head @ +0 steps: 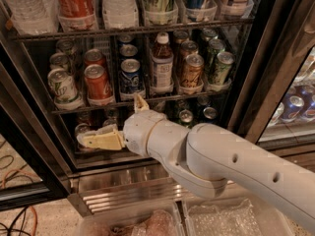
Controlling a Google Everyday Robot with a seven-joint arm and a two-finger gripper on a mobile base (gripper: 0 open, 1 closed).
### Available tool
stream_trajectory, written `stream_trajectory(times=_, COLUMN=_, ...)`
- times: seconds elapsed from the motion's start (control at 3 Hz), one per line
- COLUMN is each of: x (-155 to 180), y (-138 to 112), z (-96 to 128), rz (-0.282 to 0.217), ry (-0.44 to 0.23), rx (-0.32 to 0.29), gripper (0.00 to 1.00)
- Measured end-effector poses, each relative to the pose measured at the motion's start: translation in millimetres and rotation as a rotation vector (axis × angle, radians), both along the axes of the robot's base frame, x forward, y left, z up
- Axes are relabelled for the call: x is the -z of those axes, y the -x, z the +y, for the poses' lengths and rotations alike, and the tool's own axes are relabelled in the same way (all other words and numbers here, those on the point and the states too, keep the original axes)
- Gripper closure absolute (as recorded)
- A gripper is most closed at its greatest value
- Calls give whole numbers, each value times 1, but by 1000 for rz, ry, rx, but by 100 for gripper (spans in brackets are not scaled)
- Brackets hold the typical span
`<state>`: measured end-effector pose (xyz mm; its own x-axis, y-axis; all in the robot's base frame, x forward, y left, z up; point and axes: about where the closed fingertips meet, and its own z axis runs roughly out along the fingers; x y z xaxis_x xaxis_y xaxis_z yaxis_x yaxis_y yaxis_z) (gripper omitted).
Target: Pick pepsi can from middle shelf of fridge
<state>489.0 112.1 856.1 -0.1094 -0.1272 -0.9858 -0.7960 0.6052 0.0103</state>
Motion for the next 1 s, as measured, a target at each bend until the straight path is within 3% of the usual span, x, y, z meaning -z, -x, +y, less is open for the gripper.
stream_trajectory(times=0.33, x=8, y=-5, z=8, rz=-3, ry=-59, rx=57, gripper=0)
stream_trajectory(times=0.67, x=13, y=-2, z=13, rz=-39, ry=-65, rx=120, gripper=0)
stream_trajectory(times=1.0, x=20, y=-15, z=3, rz=-83, ry=-51, rx=224, gripper=0)
